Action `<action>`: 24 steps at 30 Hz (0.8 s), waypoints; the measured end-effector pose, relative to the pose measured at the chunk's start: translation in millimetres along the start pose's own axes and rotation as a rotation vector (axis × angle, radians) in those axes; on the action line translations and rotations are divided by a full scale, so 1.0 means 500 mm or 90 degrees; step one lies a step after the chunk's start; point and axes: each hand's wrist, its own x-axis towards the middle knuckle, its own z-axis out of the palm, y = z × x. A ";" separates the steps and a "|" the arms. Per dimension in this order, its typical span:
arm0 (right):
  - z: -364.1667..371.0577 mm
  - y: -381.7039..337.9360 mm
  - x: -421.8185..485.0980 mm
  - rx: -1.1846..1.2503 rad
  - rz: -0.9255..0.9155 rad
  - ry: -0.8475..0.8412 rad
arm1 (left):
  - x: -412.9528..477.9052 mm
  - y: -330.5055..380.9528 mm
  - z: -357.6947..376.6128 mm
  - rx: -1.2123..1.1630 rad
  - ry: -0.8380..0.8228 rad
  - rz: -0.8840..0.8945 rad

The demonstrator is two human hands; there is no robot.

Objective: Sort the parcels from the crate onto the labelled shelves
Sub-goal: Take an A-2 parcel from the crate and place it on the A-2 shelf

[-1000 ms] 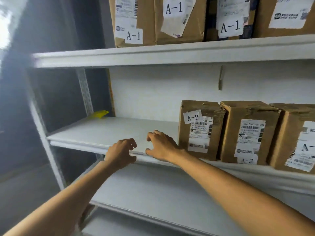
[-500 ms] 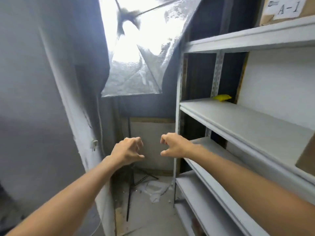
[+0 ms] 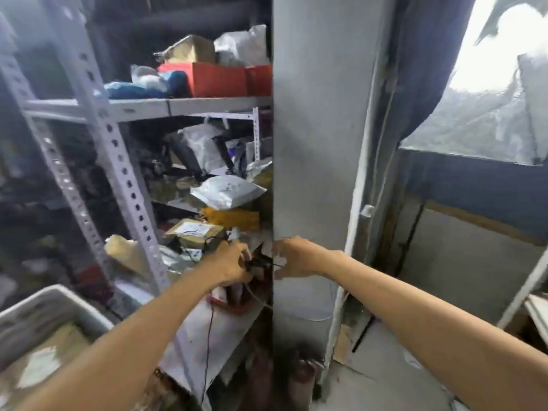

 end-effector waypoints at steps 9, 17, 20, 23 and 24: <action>0.103 -0.469 0.086 0.027 -0.305 -0.117 | -0.423 -0.308 -0.084 0.067 0.091 -0.284; 0.184 -0.718 0.105 0.065 -0.440 -0.167 | -0.656 -0.445 -0.096 0.033 0.119 -0.465; 0.206 -0.765 0.141 0.046 -0.458 -0.183 | -0.681 -0.480 -0.094 0.020 0.123 -0.500; 0.217 -0.799 0.200 0.042 -0.467 -0.177 | -0.679 -0.524 -0.102 -0.007 0.134 -0.519; 0.220 -0.809 0.222 0.045 -0.476 -0.175 | -0.675 -0.540 -0.107 -0.014 0.133 -0.528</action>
